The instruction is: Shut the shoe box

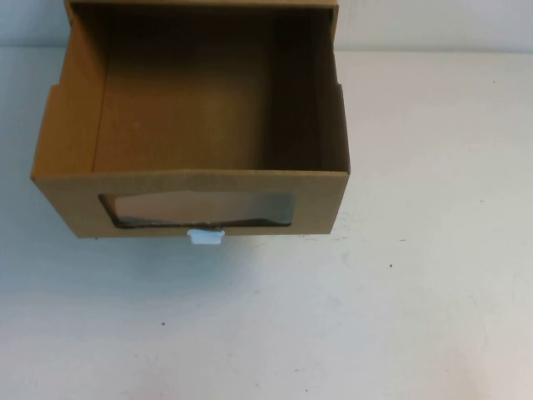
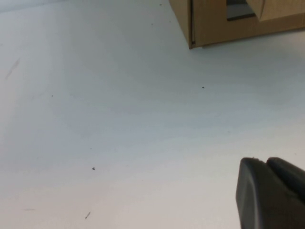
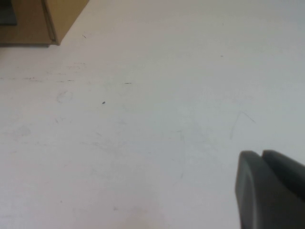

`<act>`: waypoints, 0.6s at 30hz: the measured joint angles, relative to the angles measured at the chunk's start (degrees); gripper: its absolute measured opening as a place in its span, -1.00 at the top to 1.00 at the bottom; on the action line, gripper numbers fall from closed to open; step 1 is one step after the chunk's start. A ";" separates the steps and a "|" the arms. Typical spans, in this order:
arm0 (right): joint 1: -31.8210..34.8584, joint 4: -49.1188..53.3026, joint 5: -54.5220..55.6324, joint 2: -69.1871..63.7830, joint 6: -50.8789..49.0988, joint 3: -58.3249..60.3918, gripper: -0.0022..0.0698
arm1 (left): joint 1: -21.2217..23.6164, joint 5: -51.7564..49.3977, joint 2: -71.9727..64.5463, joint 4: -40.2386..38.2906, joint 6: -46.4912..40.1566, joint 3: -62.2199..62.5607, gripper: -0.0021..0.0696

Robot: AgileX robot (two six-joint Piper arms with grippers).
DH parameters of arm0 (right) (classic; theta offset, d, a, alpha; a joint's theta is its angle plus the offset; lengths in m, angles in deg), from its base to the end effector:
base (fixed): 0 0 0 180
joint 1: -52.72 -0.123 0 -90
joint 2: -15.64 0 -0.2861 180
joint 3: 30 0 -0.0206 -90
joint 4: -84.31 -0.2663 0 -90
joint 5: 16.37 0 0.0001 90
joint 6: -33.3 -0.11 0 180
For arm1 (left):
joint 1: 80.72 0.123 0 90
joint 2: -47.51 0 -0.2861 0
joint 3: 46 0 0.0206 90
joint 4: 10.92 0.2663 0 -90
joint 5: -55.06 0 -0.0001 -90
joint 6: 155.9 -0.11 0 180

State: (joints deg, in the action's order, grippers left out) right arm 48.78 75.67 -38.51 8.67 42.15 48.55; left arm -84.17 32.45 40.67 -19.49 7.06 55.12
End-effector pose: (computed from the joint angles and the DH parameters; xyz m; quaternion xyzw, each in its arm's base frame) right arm 0.0840 0.0120 0.1661 -0.0503 0.8044 0.0388 0.5907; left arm 0.0838 -0.0114 0.1633 0.1053 0.8025 0.0059 0.5872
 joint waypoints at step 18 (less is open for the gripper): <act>0.00 0.00 0.00 0.00 0.00 0.00 0.97 | 0.00 6.49 0.00 -15.99 5.69 0.00 0.96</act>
State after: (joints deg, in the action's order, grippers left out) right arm 48.78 75.67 -38.51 8.67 42.15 48.55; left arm -84.17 38.94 40.67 -35.48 12.75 55.12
